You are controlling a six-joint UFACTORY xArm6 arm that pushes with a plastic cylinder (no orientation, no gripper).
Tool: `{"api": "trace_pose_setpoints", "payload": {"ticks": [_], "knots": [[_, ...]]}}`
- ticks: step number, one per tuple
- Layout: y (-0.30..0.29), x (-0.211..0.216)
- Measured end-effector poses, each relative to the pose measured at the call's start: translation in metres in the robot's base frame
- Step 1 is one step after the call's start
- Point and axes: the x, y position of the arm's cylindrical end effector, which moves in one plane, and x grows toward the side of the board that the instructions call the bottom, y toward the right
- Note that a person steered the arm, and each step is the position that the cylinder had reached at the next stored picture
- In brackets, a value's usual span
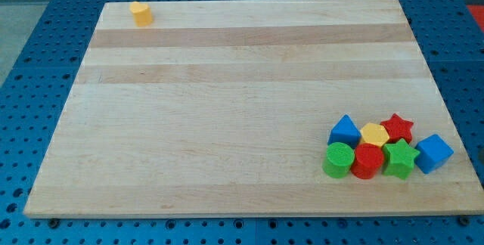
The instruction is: Place a red star diagonal to the yellow heart
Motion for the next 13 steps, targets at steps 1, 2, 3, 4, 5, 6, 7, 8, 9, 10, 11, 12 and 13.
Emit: {"api": "trace_pose_setpoints", "payload": {"ticks": [1, 2, 3, 4, 5, 6, 7, 8, 9, 10, 11, 12, 13], "knots": [[-0.021, 0.013], [-0.038, 0.007], [-0.055, -0.011], [-0.081, -0.015], [-0.102, -0.015], [-0.116, -0.021], [-0.126, -0.035], [-0.132, -0.053], [-0.134, -0.072], [-0.137, -0.09], [-0.146, -0.105], [-0.155, -0.12], [-0.171, -0.133]]}}
